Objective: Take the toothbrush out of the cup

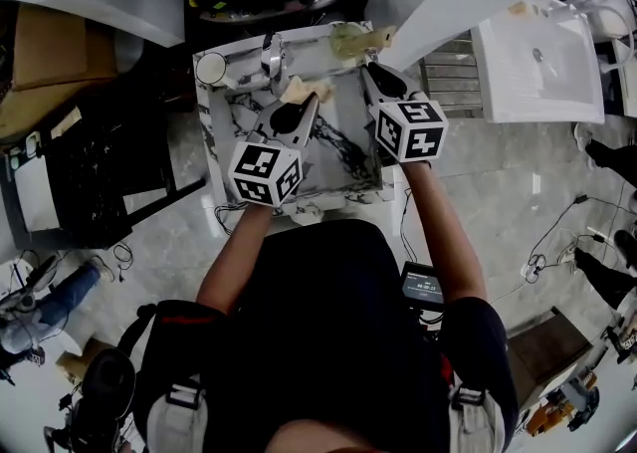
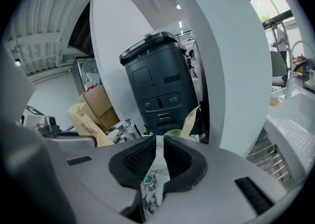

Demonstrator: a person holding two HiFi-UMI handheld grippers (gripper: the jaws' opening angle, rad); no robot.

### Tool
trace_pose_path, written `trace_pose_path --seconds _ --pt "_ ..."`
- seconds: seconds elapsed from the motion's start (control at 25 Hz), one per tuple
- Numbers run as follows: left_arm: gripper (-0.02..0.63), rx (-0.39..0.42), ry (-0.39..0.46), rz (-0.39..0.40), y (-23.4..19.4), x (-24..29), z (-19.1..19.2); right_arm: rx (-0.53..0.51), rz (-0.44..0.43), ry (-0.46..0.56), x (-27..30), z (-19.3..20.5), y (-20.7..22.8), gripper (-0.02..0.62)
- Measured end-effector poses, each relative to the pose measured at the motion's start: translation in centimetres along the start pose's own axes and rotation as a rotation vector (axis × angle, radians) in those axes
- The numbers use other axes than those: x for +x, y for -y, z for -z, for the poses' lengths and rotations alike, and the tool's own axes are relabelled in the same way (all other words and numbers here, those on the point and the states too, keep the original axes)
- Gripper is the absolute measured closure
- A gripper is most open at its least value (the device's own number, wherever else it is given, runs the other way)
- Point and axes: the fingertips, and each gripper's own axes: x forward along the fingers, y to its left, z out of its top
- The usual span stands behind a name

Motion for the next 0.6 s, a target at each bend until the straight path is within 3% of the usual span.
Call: trace_pose_path --seconds 0.2,0.32,0.6 --pt "0.569 -0.001 -0.005 -0.017 -0.2 0.6 -0.2 0.009 0.01 -0.03 1.3 0.7 1.6 0.555" --pt "0.569 -0.003 -0.009 -0.026 -0.4 0.8 -0.1 0.026 0.013 -0.049 2.0 1.1 2.5 0.495" --pt "0.569 -0.016 -0.016 -0.047 -0.6 0.7 0.5 0.051 0.033 -0.06 4.0 1.5 4.4 0.463"
